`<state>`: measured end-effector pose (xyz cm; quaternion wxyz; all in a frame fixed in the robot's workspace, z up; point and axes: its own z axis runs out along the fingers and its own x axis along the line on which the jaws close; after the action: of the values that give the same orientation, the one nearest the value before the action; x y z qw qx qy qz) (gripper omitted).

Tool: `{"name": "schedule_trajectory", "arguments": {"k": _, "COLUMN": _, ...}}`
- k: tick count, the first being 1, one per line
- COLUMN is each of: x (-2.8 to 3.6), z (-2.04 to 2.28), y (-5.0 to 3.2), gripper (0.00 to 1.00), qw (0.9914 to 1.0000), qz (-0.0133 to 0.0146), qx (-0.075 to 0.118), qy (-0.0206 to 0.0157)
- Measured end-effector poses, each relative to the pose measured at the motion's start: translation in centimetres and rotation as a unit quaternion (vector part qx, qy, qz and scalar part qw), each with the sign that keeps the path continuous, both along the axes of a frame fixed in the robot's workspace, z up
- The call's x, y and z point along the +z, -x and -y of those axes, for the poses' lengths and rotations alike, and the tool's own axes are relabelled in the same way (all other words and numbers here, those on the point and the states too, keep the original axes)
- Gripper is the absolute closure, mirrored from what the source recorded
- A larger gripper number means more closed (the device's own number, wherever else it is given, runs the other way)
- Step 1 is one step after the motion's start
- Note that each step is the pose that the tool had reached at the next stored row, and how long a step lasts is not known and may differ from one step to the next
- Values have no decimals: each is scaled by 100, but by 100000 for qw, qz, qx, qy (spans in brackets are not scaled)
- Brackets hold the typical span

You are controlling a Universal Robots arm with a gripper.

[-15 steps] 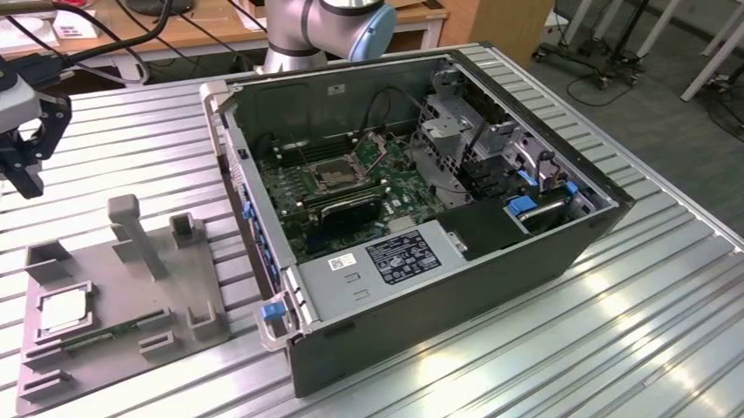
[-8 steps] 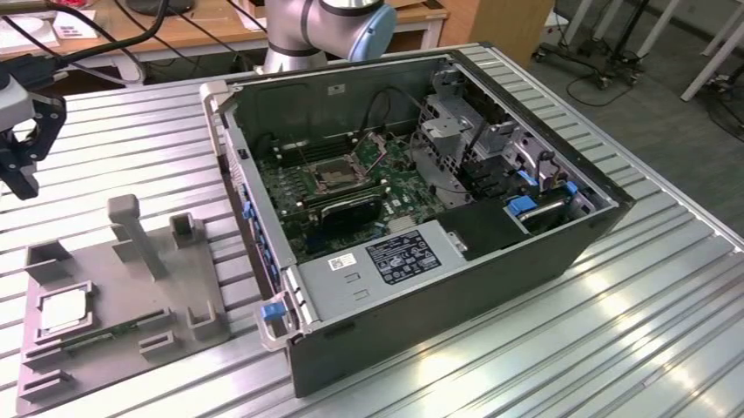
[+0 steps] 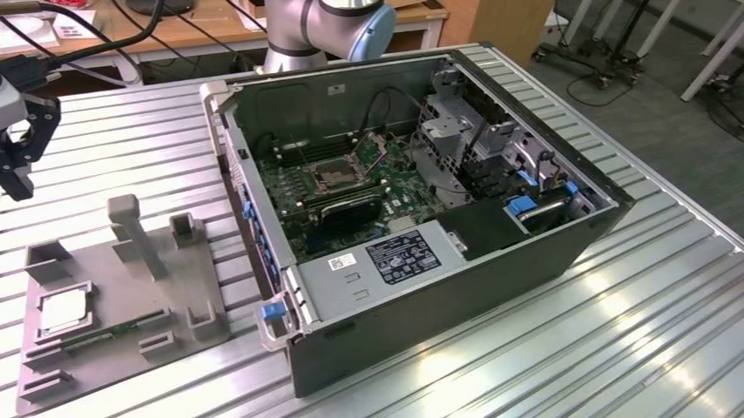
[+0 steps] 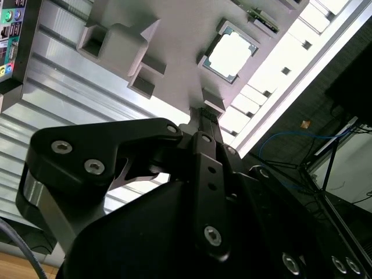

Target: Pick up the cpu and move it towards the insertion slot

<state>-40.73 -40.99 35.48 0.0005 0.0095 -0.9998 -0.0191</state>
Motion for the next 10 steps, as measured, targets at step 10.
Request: {"name": "schedule_trajectory", "arguments": {"k": 10, "x": -1, "z": 0, "y": 1, "gripper": 90, "qw": 100000, "qz": 1, "qx": 1, "qy": -1}}
